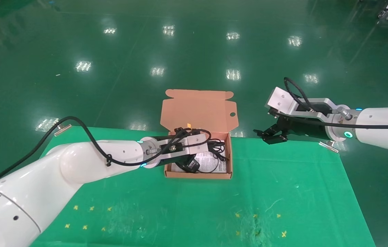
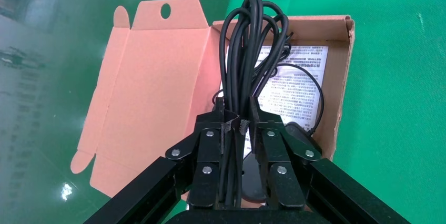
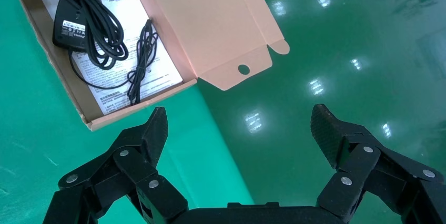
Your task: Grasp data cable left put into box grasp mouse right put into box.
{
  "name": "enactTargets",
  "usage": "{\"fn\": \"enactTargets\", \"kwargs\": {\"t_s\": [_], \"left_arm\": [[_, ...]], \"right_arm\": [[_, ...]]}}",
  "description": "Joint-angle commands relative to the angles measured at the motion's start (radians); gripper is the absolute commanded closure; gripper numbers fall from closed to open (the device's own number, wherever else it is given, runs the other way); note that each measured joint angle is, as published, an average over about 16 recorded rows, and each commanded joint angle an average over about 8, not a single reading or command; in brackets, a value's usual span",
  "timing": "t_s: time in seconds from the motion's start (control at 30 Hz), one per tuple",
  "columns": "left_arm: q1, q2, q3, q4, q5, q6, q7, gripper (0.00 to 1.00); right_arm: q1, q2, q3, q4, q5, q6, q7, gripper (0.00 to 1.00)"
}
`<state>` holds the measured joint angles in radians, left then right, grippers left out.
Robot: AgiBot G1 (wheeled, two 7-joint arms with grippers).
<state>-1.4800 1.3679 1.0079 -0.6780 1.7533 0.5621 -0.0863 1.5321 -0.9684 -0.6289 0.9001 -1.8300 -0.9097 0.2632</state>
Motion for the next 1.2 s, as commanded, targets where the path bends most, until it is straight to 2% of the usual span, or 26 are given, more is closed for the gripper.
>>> {"fn": "enactTargets", "kwargs": {"t_s": [0.03,0.67,1.2], "left_arm": [[0.0,-0.001,-0.001,-0.001,0.007,0.0,0.001,0.0],[-0.112,-0.063,-0.051,-0.058,-0.045,-0.048,-0.017,0.0],[0.009,-0.226,-0.21,-0.187,-0.275,0.181,-0.037,0.0]], "right_arm": [[0.0,-0.001,0.0,-0.003,0.0,0.0,-0.002,0.0],[0.102,-0.008,0.02,0.022,0.008,0.004,-0.059,0.0],[-0.032,0.081,0.101,0.111,0.273,-0.141,-0.064,0.0]]}}
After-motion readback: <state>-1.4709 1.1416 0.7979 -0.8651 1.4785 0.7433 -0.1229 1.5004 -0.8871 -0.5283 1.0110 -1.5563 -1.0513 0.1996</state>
